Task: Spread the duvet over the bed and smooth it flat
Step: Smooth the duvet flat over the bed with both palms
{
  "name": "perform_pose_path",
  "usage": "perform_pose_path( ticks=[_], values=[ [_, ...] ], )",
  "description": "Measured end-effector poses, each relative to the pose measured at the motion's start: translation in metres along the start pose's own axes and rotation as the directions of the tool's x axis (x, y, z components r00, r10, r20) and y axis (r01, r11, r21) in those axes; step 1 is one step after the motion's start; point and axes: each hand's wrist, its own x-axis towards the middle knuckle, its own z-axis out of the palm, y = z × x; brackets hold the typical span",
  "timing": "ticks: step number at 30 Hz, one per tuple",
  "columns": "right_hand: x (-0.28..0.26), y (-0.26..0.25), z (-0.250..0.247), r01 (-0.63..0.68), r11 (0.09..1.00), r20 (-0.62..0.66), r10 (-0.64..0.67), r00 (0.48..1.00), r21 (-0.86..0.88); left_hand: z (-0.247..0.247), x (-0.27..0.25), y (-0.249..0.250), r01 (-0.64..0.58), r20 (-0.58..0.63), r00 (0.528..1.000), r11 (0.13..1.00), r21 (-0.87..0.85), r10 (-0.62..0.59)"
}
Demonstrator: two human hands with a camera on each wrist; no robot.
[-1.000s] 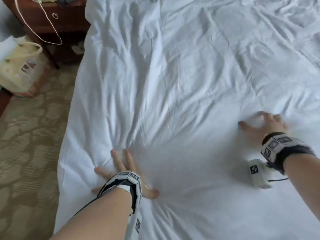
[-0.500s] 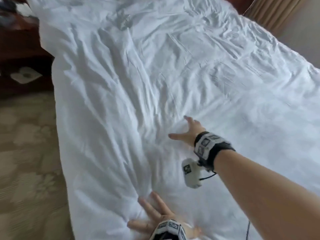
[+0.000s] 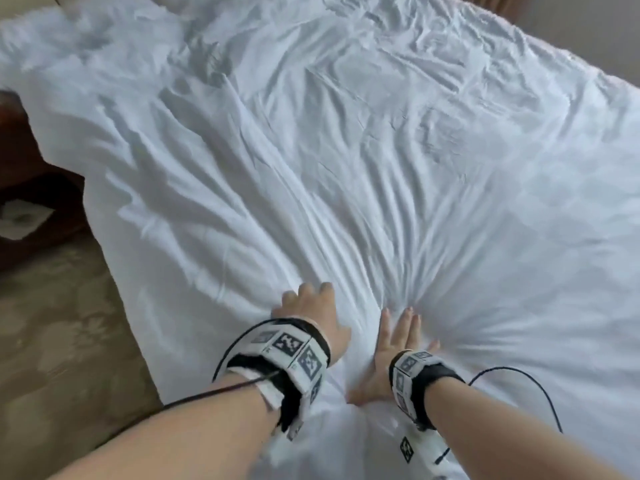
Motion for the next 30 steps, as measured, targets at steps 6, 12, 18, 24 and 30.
perform_pose_path(
  ticks=[6, 12, 18, 24, 30],
  values=[
    [0.036, 0.004, 0.025, 0.051, 0.987, -0.314, -0.001, 0.95, 0.15, -0.016, 0.093, 0.088, -0.309, 0.151, 0.948, 0.922, 0.235, 0.28],
    [0.08, 0.017, 0.005, 0.28, 0.876, -0.63, 0.035, 0.776, 0.393, -0.054, 0.183, 0.001, 0.024, 0.08, 0.996, 0.96, 0.278, -0.048],
    [0.128, 0.129, -0.203, 0.181, 0.981, -0.27, -0.194, 0.943, -0.075, -0.071, 0.199, -0.128, 0.406, -0.1, 0.913, 0.857, 0.317, -0.396],
    [0.221, 0.042, -0.303, -0.081, 0.942, -0.192, 0.15, 0.97, 0.326, -0.067, 0.214, -0.127, 0.517, 0.106, 0.823, 0.814, 0.264, -0.558],
    [0.195, -0.214, -0.238, 0.35, 0.93, -0.153, -0.331, 0.931, 0.114, -0.129, 0.233, -0.112, 0.167, 0.258, 0.902, 0.831, 0.53, -0.346]
  ],
)
